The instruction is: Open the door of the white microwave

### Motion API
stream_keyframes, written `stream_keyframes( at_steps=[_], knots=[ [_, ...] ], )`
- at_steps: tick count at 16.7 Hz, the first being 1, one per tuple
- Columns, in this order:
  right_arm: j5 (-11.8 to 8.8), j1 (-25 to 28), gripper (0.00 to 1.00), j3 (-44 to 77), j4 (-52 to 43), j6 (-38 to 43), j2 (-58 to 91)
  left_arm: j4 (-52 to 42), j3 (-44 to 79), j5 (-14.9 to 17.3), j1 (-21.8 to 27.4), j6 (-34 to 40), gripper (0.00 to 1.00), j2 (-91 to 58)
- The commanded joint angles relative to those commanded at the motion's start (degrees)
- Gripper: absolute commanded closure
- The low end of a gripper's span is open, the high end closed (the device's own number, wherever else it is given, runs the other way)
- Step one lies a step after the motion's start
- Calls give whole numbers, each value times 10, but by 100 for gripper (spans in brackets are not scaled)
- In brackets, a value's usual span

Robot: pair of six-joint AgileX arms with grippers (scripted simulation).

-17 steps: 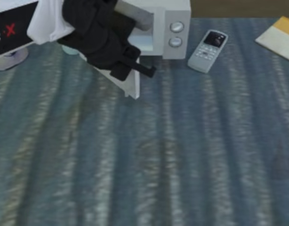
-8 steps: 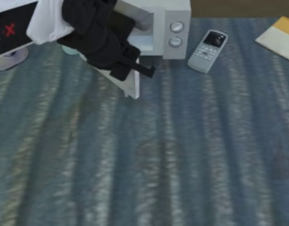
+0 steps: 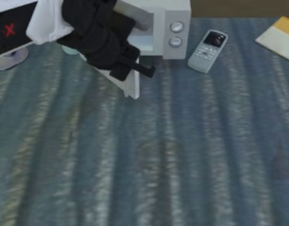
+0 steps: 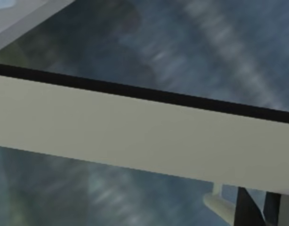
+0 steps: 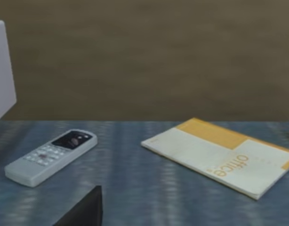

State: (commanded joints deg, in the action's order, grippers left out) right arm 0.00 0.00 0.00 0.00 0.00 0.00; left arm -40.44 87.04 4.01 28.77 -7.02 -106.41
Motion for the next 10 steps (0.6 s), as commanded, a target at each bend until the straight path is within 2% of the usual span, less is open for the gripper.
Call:
stream_keyframes(
  at_steps=[3, 10],
  knots=[
    [0, 0, 0, 0, 0, 0, 0, 0, -6, 8, 0, -7, 100, 1],
    [0, 0, 0, 0, 0, 0, 0, -3, -40, 52, -33, -91, 100, 33]
  ],
)
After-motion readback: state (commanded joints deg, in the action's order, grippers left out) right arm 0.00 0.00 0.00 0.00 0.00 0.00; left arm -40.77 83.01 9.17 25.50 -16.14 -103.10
